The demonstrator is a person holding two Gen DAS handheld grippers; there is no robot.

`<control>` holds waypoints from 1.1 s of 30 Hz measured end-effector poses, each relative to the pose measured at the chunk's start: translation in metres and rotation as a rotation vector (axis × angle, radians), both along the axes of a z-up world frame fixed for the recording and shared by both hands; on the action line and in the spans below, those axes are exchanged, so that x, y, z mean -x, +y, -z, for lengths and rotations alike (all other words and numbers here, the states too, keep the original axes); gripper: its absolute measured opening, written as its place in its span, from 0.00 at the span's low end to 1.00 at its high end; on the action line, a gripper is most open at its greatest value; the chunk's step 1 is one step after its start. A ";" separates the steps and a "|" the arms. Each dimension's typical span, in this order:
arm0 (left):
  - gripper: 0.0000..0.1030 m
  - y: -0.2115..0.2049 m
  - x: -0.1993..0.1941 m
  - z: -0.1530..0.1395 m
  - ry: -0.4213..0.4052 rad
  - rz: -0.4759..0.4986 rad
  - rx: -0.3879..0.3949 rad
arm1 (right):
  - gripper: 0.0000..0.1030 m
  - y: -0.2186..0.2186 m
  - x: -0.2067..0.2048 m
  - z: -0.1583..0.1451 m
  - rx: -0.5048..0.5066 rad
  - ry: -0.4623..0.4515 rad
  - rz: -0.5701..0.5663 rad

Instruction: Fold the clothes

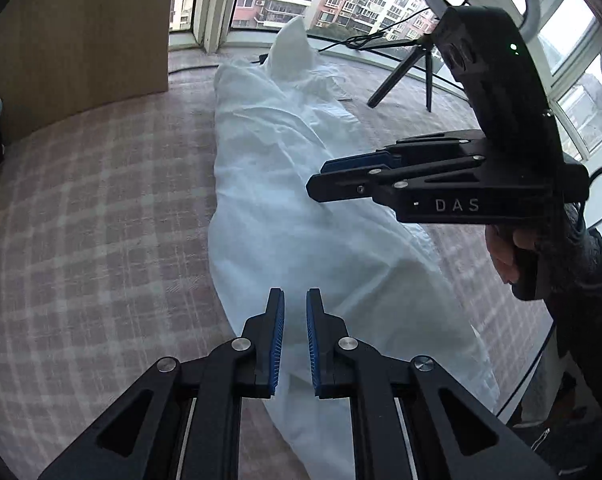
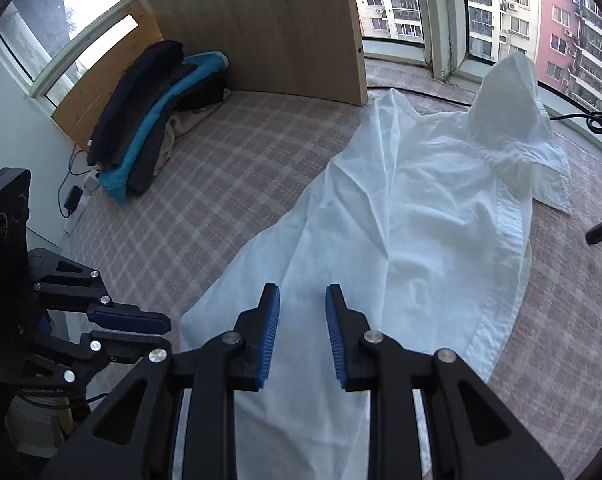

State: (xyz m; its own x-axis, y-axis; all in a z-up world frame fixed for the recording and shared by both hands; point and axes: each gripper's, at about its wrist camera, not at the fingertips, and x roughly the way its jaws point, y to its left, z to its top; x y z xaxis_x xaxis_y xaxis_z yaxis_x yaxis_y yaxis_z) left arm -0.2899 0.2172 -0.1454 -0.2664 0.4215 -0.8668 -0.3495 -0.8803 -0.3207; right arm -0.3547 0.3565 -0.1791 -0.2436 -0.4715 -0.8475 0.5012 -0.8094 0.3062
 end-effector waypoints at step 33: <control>0.01 0.034 0.061 0.005 0.038 -0.003 -0.044 | 0.22 0.016 0.092 -0.005 0.028 0.063 0.066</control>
